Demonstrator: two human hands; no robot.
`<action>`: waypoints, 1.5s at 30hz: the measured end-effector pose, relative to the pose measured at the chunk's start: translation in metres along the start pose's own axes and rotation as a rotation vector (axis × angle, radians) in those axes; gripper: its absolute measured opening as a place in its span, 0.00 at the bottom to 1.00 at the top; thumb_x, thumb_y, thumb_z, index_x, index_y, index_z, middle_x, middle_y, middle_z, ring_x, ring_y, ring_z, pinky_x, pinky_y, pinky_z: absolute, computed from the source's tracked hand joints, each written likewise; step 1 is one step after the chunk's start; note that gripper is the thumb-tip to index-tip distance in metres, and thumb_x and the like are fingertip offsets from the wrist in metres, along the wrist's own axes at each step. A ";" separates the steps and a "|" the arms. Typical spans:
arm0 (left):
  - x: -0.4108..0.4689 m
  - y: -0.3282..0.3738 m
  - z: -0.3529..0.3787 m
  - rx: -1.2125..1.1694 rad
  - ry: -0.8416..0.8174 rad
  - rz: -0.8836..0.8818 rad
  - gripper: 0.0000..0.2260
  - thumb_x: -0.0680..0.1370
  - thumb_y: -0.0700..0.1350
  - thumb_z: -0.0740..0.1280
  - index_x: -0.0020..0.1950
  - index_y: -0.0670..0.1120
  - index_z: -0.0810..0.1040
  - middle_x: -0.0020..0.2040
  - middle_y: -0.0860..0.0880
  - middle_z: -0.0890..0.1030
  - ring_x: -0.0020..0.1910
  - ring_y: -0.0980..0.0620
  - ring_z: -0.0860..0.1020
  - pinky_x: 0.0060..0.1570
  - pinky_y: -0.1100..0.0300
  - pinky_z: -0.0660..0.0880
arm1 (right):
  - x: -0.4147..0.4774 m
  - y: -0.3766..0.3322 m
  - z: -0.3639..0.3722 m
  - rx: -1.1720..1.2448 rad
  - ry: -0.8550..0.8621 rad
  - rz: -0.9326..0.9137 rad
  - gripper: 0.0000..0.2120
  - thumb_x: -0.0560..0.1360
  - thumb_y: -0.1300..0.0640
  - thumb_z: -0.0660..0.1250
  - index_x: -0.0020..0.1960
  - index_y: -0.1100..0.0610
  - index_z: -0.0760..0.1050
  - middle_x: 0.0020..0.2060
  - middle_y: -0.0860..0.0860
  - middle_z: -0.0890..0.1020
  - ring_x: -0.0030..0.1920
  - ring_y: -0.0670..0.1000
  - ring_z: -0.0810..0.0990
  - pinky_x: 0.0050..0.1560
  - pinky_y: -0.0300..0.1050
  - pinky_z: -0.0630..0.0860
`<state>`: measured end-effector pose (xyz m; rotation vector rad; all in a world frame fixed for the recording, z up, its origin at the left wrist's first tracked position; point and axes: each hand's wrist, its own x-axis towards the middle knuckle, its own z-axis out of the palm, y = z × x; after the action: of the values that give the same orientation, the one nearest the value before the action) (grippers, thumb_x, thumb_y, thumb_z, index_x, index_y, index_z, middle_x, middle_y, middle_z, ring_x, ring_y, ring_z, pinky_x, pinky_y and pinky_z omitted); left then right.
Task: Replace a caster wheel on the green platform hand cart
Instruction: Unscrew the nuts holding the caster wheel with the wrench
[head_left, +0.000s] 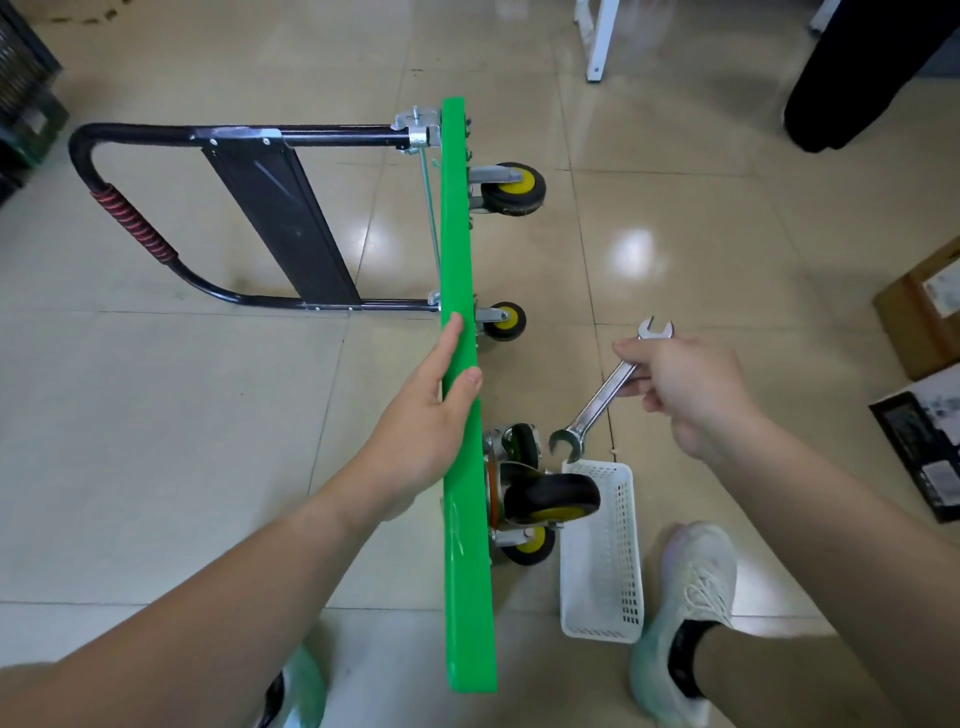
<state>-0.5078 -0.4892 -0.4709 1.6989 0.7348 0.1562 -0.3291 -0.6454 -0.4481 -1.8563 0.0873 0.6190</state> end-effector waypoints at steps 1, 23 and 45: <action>-0.001 0.000 0.001 -0.015 0.003 0.001 0.25 0.87 0.52 0.57 0.81 0.69 0.52 0.72 0.66 0.64 0.51 0.81 0.70 0.42 0.82 0.64 | -0.003 0.000 -0.006 0.081 -0.038 0.046 0.06 0.74 0.60 0.73 0.49 0.60 0.80 0.35 0.55 0.83 0.29 0.50 0.81 0.29 0.41 0.72; -0.083 0.009 0.014 -0.149 -0.059 -0.214 0.24 0.87 0.52 0.55 0.76 0.77 0.52 0.66 0.65 0.77 0.60 0.51 0.82 0.55 0.46 0.81 | -0.101 0.022 -0.026 0.338 -0.377 -0.054 0.09 0.78 0.70 0.65 0.56 0.61 0.77 0.50 0.57 0.83 0.52 0.55 0.84 0.55 0.51 0.82; -0.096 -0.012 0.014 -0.256 -0.080 -0.199 0.23 0.88 0.52 0.54 0.73 0.79 0.54 0.64 0.67 0.78 0.63 0.48 0.80 0.55 0.45 0.82 | -0.086 -0.025 0.026 -0.268 -0.733 -0.345 0.14 0.81 0.69 0.61 0.64 0.57 0.72 0.46 0.56 0.82 0.48 0.55 0.85 0.54 0.60 0.82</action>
<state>-0.5814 -0.5519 -0.4590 1.3733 0.7838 0.0406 -0.4038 -0.6329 -0.3936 -1.7253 -0.8125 1.0574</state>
